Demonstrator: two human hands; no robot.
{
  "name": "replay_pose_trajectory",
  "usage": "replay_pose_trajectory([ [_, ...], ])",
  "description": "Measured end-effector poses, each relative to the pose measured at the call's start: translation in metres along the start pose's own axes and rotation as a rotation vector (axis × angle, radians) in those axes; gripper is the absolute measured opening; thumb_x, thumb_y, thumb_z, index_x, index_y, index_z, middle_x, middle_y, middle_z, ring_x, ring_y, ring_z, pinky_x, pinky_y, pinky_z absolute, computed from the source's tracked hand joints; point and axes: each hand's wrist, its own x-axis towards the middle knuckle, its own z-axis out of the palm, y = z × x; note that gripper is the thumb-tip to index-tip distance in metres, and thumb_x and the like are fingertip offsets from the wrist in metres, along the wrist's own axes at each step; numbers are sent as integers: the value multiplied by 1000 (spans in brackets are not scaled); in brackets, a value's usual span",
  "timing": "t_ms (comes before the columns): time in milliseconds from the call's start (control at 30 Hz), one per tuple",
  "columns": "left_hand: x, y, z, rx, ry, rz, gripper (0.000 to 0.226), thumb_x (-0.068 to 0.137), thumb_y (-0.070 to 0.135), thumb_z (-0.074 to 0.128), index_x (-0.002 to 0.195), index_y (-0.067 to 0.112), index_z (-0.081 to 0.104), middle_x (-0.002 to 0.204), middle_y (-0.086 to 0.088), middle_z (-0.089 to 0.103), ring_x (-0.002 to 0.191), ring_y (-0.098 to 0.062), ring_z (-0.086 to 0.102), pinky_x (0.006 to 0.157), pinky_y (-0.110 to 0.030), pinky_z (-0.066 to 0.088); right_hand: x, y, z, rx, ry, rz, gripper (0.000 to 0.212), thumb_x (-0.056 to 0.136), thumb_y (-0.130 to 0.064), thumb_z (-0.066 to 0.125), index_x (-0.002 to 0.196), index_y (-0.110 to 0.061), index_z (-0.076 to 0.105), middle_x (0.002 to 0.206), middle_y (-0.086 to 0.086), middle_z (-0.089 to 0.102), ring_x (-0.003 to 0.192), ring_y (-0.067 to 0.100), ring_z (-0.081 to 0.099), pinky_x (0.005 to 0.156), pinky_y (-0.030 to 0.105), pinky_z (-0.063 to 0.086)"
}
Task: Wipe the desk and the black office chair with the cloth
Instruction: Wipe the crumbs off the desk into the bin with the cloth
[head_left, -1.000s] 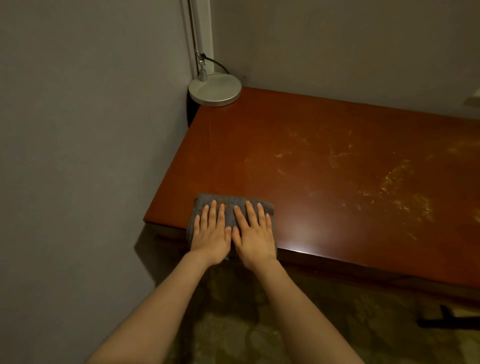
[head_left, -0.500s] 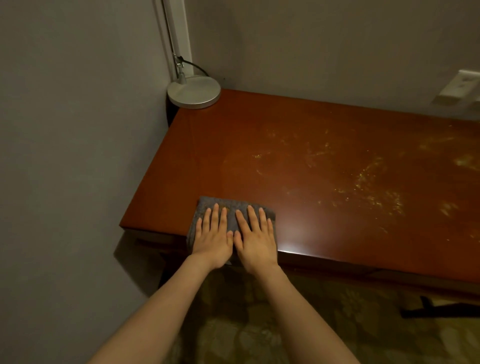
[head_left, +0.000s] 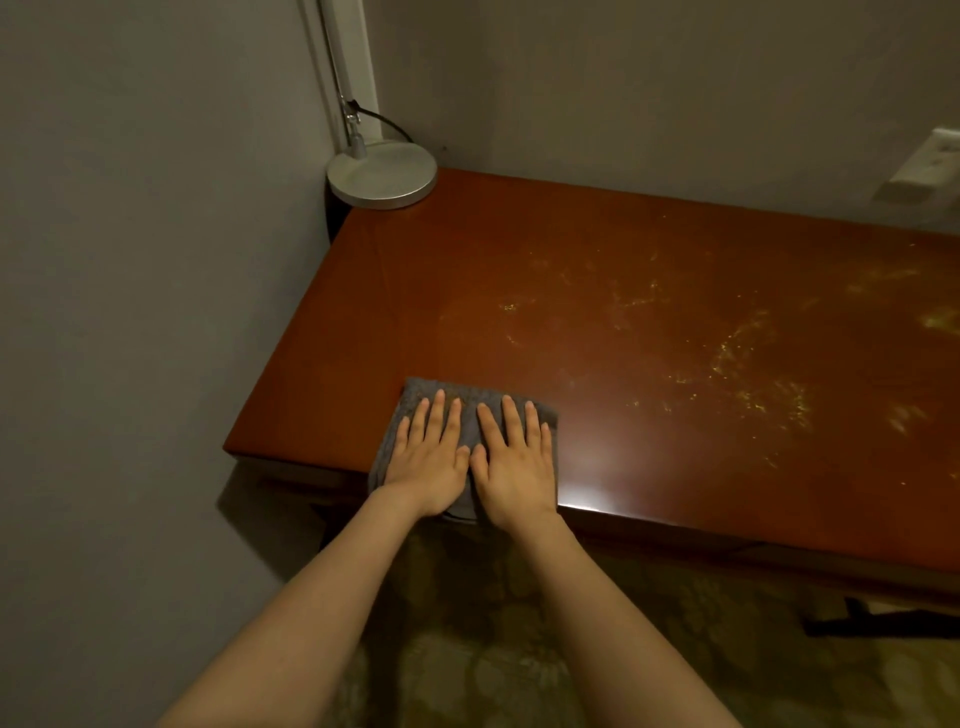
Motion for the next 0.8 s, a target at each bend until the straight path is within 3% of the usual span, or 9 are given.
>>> replay_pose_trajectory([
  [800,72,5,-24,4,136,-12,57,102,39,10,148,18,-16,155,-2,-25,143,-18,-21,116,-36,-11,77,18,-18,70,48,-25,53,101,-36,23,151,-27,8,160,3,-4,145,24,-14,116,41,-10],
])
